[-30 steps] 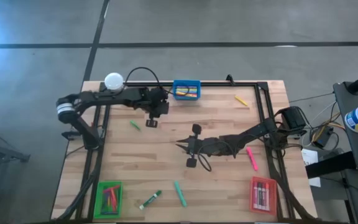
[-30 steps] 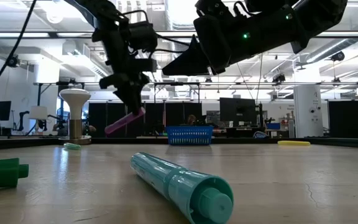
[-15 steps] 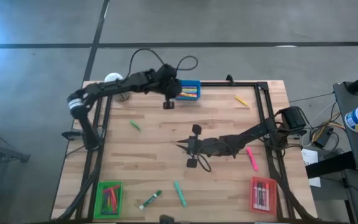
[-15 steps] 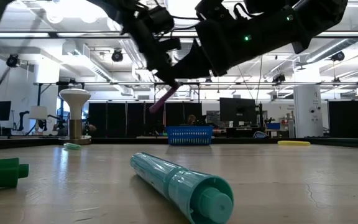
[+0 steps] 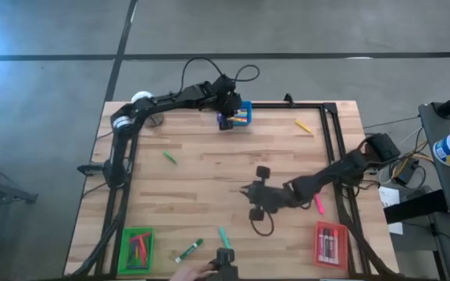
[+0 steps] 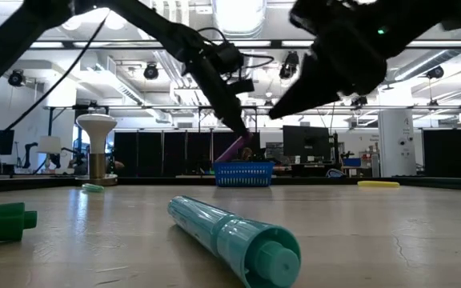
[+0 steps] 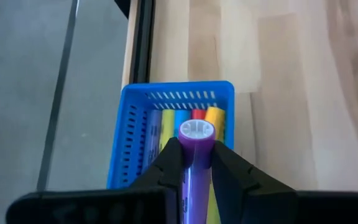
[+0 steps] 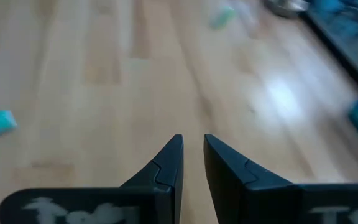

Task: Pick & Place Markers
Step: Put the violet highlighter into the blue bin, then put the yellow pen into the green bin

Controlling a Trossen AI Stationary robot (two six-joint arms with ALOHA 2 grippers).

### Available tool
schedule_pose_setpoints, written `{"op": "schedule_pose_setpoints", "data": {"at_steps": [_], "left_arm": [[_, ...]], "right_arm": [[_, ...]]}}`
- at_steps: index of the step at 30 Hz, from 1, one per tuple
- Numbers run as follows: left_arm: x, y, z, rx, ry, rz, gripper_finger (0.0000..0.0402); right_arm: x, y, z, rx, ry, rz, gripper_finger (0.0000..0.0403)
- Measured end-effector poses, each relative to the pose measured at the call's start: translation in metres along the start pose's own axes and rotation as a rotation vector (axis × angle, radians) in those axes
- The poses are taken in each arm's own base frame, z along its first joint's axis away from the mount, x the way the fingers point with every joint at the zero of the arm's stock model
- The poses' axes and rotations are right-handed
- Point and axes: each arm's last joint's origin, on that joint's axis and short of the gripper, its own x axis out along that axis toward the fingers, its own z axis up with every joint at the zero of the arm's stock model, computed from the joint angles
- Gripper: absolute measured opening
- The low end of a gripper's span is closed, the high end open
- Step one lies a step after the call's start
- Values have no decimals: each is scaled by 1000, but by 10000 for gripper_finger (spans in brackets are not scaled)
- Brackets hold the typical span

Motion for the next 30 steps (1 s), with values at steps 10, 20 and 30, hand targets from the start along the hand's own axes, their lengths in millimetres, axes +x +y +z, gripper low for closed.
{"op": "schedule_pose_setpoints", "data": {"at_steps": [10, 20, 30], "left_arm": [[25, 4, -1, -1, -14, 15, 51], [28, 4, -6, -17, 55, 63, 92], [23, 4, -6, -2, 86, 64, 101]], "right_arm": [[-21, 11, -13, -33, 7, -150, 59], [-21, 11, -13, -35, 7, -153, 59], [-21, 10, -14, -39, 8, -154, 59]]}}
